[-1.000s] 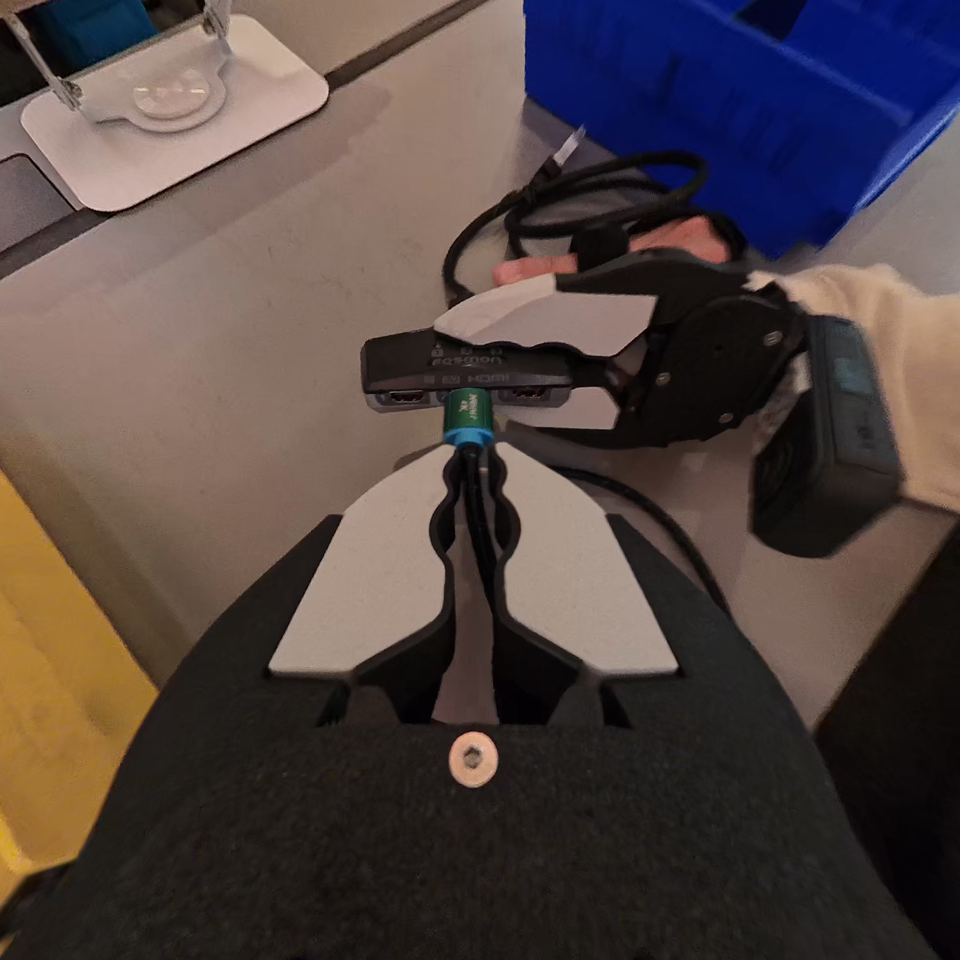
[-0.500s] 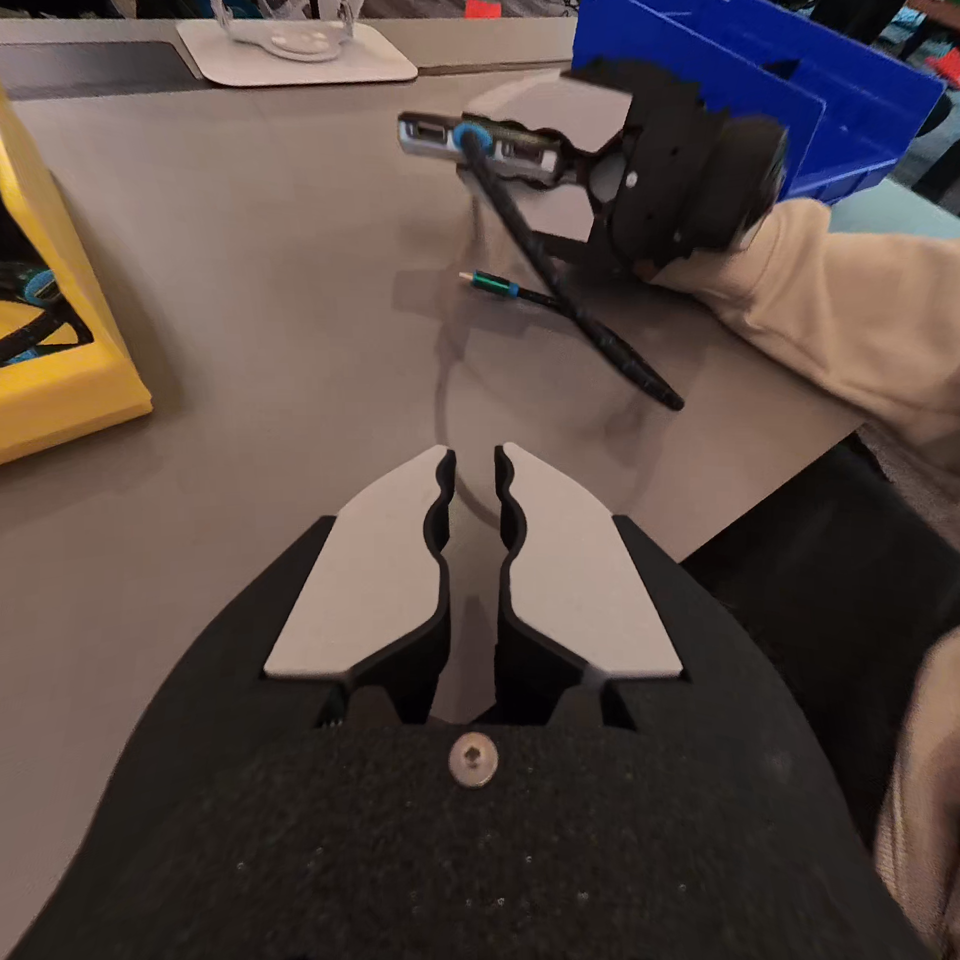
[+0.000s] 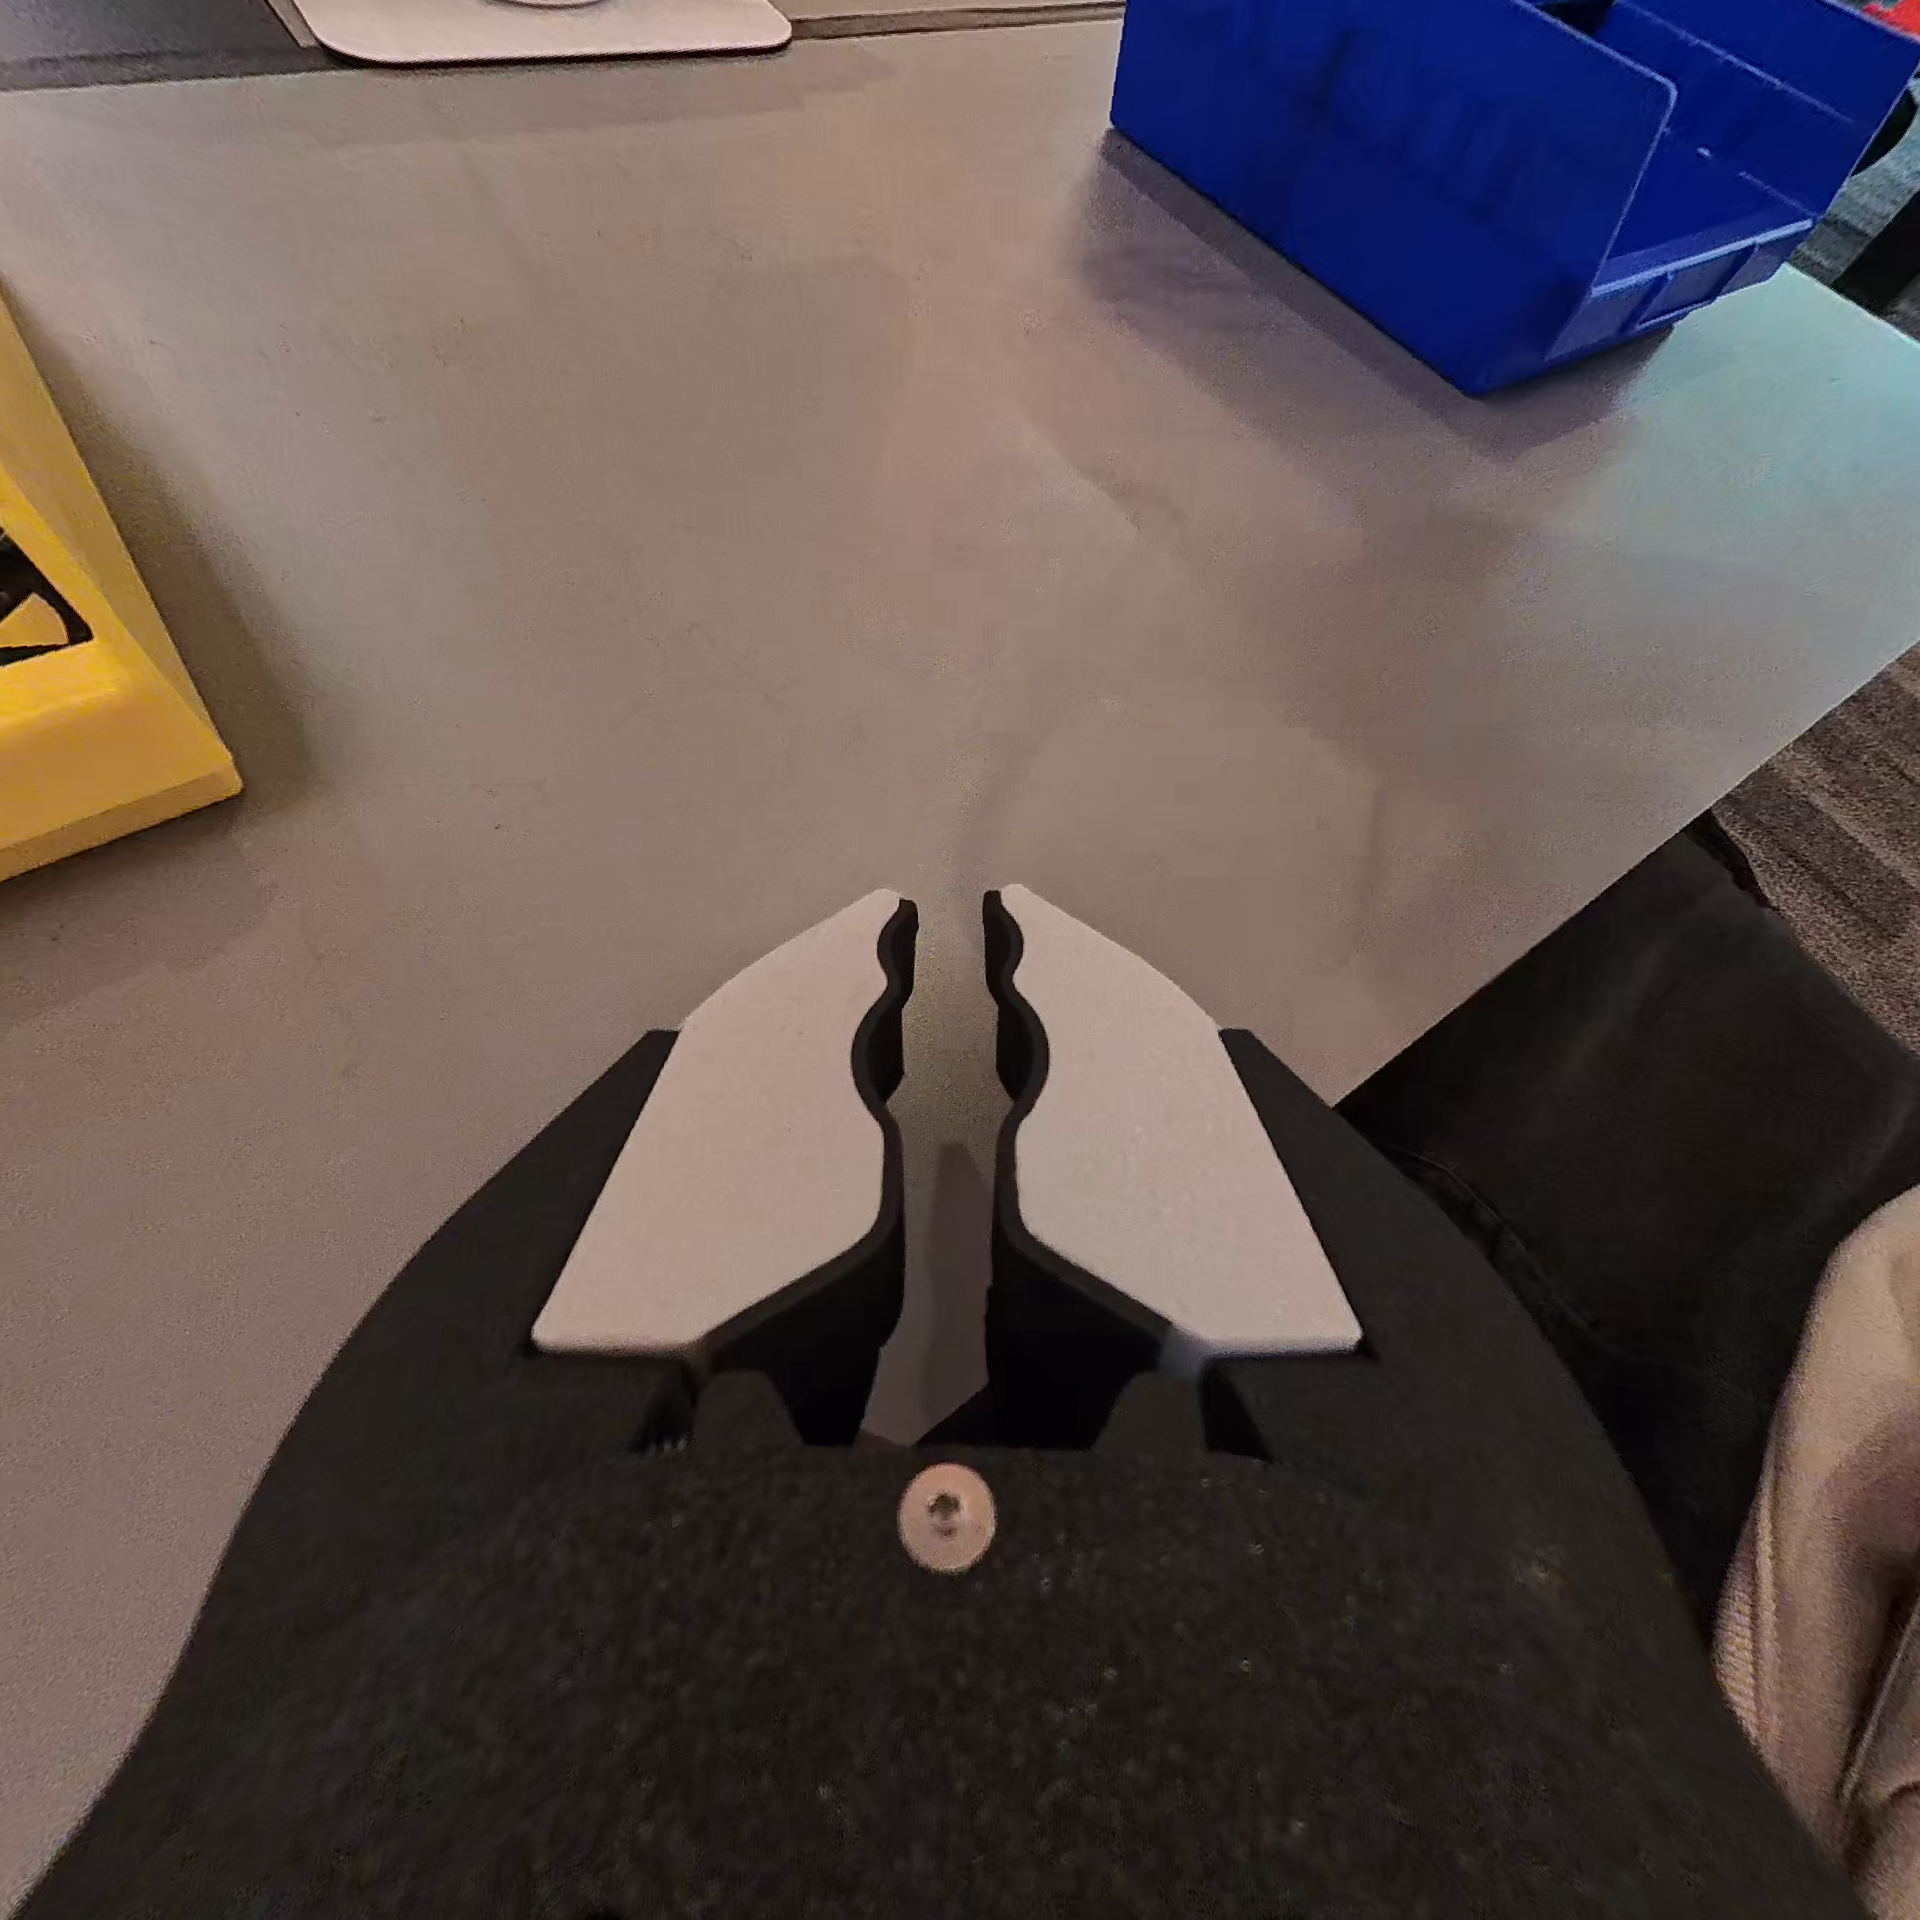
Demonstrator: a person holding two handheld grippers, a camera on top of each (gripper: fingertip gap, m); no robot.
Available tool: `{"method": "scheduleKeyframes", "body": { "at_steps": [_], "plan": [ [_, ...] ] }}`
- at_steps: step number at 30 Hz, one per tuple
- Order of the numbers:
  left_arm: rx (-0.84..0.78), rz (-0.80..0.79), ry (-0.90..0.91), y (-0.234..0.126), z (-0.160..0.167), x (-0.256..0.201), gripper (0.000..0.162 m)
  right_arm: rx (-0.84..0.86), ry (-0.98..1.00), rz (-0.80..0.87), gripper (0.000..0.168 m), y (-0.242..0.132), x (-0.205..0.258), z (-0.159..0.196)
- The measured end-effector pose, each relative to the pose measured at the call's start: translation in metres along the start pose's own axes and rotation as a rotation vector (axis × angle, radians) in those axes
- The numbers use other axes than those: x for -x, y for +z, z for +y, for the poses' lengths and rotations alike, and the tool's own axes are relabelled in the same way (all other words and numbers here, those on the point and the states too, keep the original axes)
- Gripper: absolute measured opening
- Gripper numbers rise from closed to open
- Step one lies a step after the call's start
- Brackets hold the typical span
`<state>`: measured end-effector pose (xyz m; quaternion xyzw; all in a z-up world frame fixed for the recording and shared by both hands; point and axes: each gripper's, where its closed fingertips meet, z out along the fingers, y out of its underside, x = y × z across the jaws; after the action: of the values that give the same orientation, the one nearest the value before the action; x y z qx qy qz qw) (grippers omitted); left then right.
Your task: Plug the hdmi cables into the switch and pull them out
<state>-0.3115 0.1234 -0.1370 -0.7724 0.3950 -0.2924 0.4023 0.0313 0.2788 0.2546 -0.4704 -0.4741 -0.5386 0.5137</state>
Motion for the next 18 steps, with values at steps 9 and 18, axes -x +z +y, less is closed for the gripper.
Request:
{"method": "scheduleKeyframes", "body": {
  "at_steps": [9, 18],
  "plan": [
    [0.008, -0.003, 0.016, 0.003, 0.000, -0.002, 0.012, 0.406, -0.590, -0.226, 0.023, 0.018, 0.086, 0.187],
    [0.025, -0.010, -0.005, 0.007, 0.002, 0.005, 0.012, 0.461, -0.714, -0.410, 0.023, 0.003, 0.152, 0.250]
  ]
}}
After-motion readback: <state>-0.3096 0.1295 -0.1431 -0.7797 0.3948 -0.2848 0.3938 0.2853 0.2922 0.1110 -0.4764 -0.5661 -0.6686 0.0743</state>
